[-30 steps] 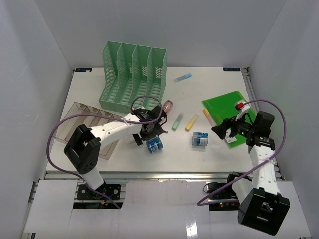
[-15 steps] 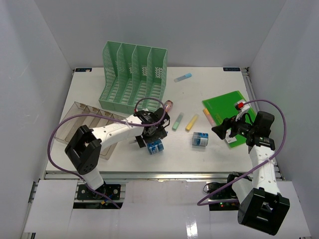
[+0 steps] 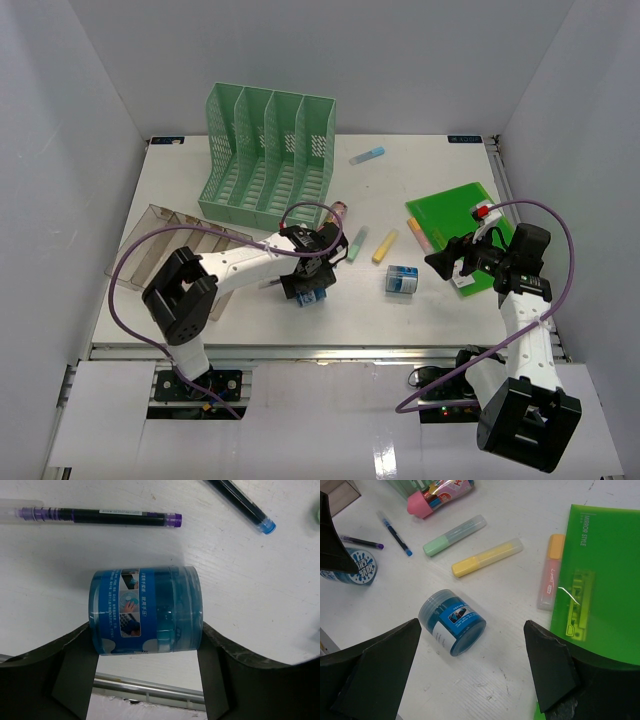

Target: Organize the desk

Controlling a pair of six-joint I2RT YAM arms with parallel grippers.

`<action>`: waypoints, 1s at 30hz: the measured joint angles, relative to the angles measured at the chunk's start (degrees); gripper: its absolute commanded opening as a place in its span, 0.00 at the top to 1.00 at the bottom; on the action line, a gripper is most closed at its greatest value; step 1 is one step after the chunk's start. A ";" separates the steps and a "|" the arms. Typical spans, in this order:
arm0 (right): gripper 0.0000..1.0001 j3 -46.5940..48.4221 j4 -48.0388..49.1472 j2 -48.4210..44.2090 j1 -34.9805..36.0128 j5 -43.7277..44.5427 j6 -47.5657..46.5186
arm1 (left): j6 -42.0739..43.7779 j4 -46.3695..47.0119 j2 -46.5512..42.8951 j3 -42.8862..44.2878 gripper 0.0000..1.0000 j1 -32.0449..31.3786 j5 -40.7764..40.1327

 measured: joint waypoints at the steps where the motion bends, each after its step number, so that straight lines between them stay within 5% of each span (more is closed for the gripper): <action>1: 0.10 0.00 0.00 0.00 0.00 0.01 0.00 | 0.05 0.08 0.00 -0.01 0.36 -0.01 -0.07; 8: 0.10 0.00 0.00 0.00 0.00 0.12 0.00 | 0.39 0.00 -0.13 -0.21 1.00 -0.01 -2.07; 18: 0.10 0.00 -0.02 0.00 0.00 0.12 -0.02 | 8.35 -6.54 -6.91 1.50 1.00 3.05 -13.33; 30: 0.10 0.02 -0.02 0.18 0.06 0.08 -0.02 | 26.61 1.93 -23.39 1.98 1.00 41.26 -13.62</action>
